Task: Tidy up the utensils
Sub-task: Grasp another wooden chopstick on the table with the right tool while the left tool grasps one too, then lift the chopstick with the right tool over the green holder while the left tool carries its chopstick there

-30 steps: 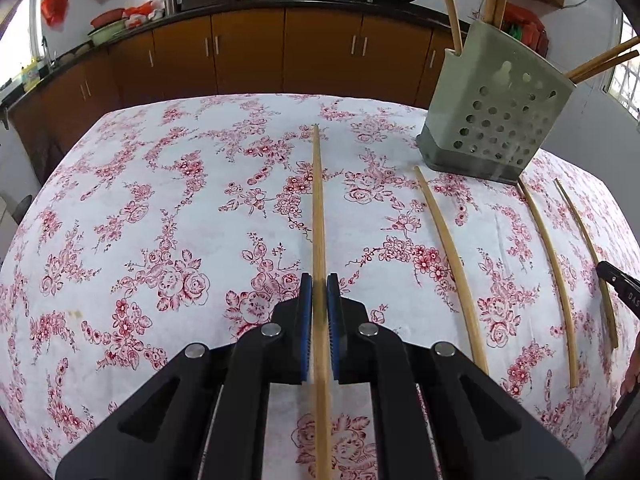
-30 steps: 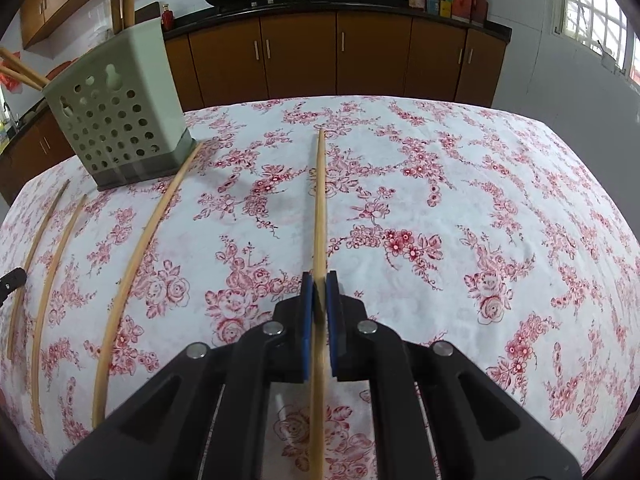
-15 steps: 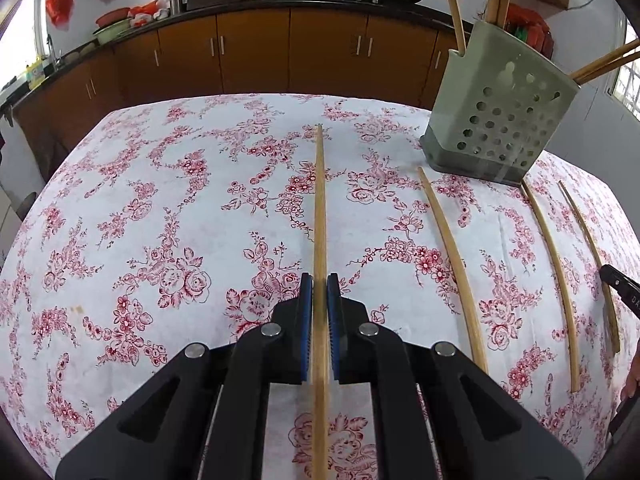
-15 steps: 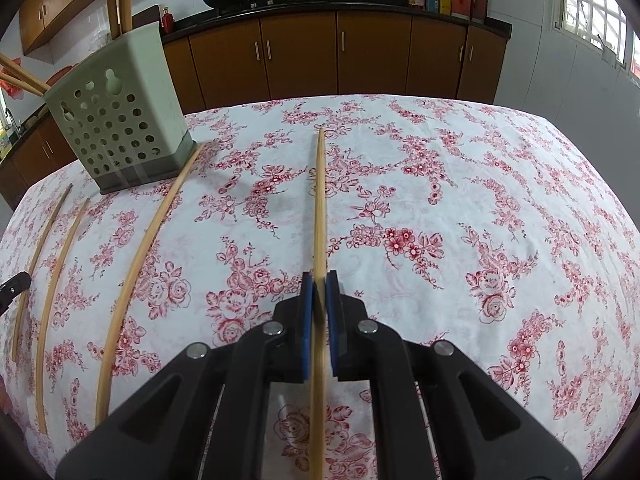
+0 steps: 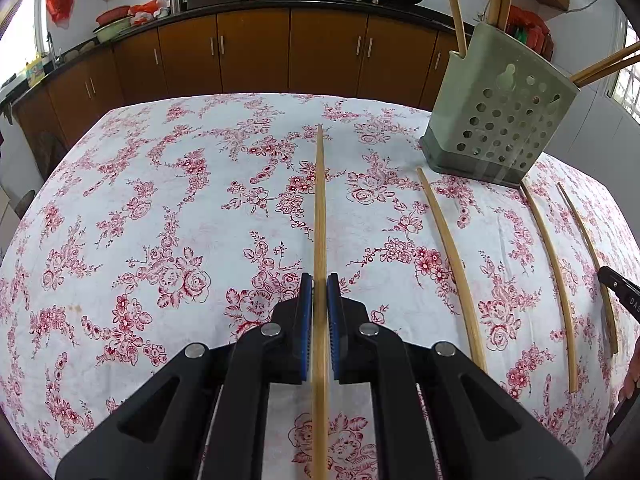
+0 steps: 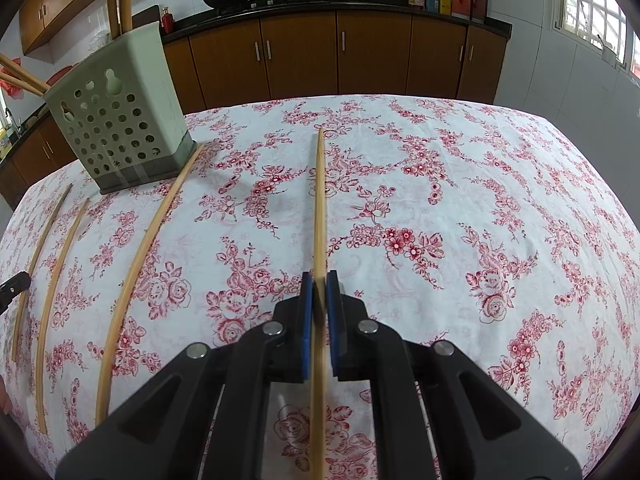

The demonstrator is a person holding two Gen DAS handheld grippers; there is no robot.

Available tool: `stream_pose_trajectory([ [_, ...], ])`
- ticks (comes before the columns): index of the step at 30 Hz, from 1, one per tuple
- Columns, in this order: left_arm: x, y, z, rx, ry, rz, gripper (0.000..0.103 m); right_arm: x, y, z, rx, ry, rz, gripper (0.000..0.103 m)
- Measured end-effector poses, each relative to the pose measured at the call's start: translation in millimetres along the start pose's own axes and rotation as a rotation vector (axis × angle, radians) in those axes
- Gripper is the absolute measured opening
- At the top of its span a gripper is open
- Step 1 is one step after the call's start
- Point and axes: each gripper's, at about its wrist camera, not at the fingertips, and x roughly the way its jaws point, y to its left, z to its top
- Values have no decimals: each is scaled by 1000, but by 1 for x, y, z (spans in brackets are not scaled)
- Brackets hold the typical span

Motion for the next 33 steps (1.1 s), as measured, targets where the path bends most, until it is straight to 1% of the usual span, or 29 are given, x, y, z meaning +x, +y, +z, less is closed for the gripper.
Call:
stream_pose_trajectory([
  [8, -1, 1, -1, 2, 0, -2, 9, -1, -1, -1, 7, 0, 6, 9],
  [11, -7, -3, -8, 47, 3, 15, 9, -6, -1, -8, 10, 1, 14, 9],
  [15, -14, -2, -17, 58, 5, 5, 10, -12, -2, -16, 14, 2, 25, 9],
  [22, -19, -10, -19, 94, 17, 14, 8, -21, -9, -20, 26, 4, 49, 8],
  [24, -23, -8, -16, 95, 23, 5, 8, -30, -13, -18, 43, -22, 55, 8],
  [26, -32, -7, -13, 92, 0, -2, 8, -44, -17, -12, 52, -65, 58, 8],
  [33, -80, 0, 19, 40, -137, -59, 8, -90, -23, 16, 62, -214, 70, 8],
])
